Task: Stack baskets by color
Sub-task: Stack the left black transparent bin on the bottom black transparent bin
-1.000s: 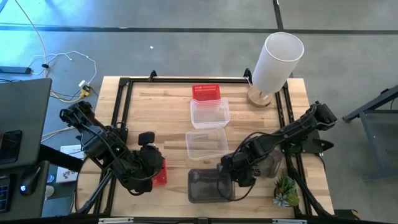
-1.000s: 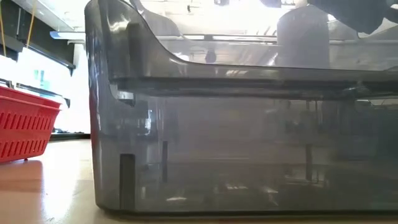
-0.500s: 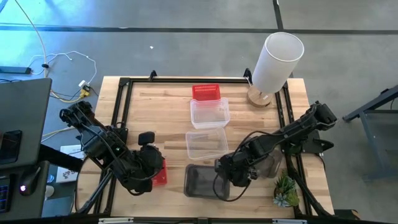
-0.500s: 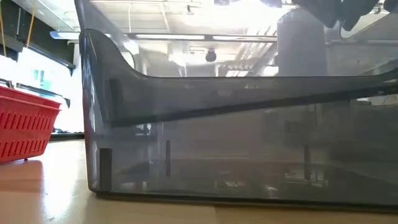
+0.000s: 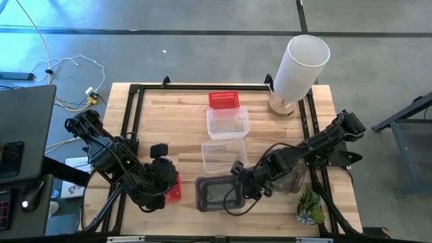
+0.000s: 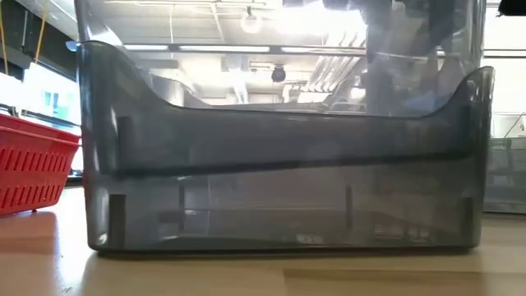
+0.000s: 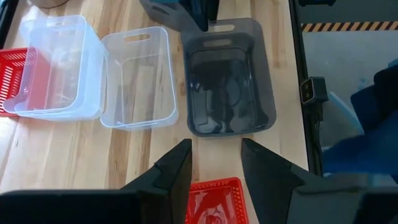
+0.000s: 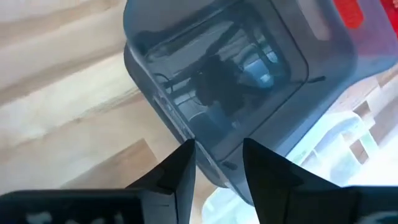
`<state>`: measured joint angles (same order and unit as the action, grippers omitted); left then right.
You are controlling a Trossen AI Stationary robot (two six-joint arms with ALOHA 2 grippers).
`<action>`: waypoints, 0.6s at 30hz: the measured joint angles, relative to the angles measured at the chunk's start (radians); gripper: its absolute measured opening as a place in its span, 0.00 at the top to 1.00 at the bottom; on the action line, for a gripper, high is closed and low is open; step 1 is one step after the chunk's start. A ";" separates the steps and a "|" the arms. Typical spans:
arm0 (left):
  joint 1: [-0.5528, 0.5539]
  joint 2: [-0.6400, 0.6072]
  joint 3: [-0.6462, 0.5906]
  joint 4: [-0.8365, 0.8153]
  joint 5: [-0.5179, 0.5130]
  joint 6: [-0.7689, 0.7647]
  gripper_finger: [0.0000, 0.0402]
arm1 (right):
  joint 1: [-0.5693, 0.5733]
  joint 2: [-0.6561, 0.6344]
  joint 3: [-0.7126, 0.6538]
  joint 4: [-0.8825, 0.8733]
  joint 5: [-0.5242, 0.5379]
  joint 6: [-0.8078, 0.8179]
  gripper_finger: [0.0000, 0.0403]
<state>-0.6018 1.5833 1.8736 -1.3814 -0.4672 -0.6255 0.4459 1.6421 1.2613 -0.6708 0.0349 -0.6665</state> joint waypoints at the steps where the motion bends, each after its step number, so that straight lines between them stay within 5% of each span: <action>1: 0.000 0.000 0.000 -0.001 0.003 0.000 0.69 | 0.003 0.000 0.000 0.003 0.005 0.020 0.71; 9: 0.000 0.000 0.000 -0.006 0.014 0.000 0.69 | 0.028 0.000 0.000 0.008 0.125 0.240 0.71; 18: 0.000 0.000 0.000 -0.014 0.041 0.115 0.69 | 0.041 -0.002 0.000 0.016 0.189 0.686 0.71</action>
<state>-0.6015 1.5837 1.8736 -1.3950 -0.4267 -0.5100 0.4873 1.6402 1.2613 -0.6548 0.2243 0.0197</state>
